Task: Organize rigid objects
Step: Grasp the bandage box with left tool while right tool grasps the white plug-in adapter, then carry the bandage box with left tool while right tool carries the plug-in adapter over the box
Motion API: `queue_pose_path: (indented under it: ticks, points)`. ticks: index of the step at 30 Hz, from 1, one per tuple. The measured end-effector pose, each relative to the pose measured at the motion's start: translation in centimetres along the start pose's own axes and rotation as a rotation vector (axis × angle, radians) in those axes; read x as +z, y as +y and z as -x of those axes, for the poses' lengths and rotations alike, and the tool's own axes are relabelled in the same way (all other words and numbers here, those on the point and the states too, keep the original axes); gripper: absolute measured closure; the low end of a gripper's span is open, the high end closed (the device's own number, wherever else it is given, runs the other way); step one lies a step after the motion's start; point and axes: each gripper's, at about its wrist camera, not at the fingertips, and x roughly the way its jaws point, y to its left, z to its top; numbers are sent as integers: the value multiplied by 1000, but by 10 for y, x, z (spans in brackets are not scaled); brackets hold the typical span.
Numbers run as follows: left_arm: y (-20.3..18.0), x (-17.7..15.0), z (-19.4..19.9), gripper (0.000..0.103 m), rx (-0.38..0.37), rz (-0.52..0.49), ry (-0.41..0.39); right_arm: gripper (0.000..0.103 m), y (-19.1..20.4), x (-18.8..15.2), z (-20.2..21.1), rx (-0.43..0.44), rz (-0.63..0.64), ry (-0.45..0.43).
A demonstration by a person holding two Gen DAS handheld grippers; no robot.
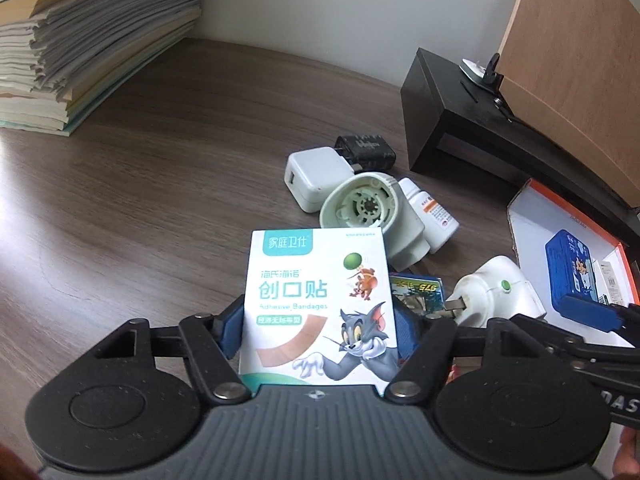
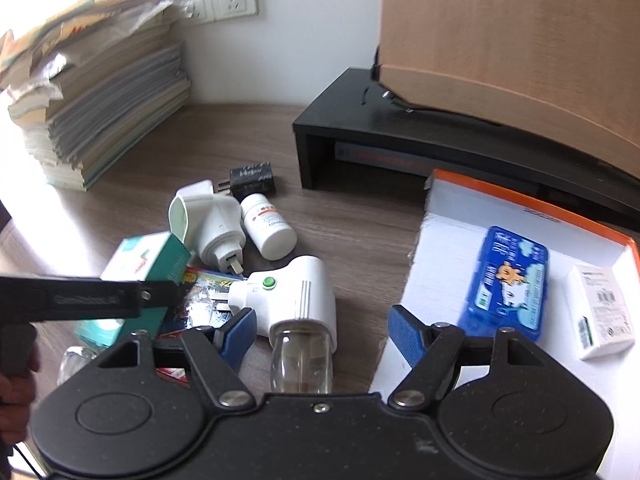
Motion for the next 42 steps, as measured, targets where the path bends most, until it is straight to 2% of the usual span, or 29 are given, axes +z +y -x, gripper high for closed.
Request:
queue_pose_path:
  ticks: [4,11,12,13,18,26,34,42]
  points:
    - [6,3,5,32,-1,-4,-10,17,6,1,-17,25,48,62]
    - [10,3,13,32,0,-4,-24,18,15,2,-37,23,105,96]
    - [11,2,14,32,1,-2,-26,23,16,2,-39,28,105,97]
    - [10,2,15,32,4,-1,-28,33,16,3,-38,38,99,87]
    - [9,0,21,32,2,-2,-43,33,15,1,-34,34,78,69]
    - [-7,-1,36,32,11,-15,-75,33,5,-4,9,27,10,-44]
    - [-46,-4,58,32,37,-65,-103,33,-11,-12,64,-41,-84,-132]
    - [-88,-11,70,32,13,-120,-101,33,-39,-29,113,-107,-173,-180]
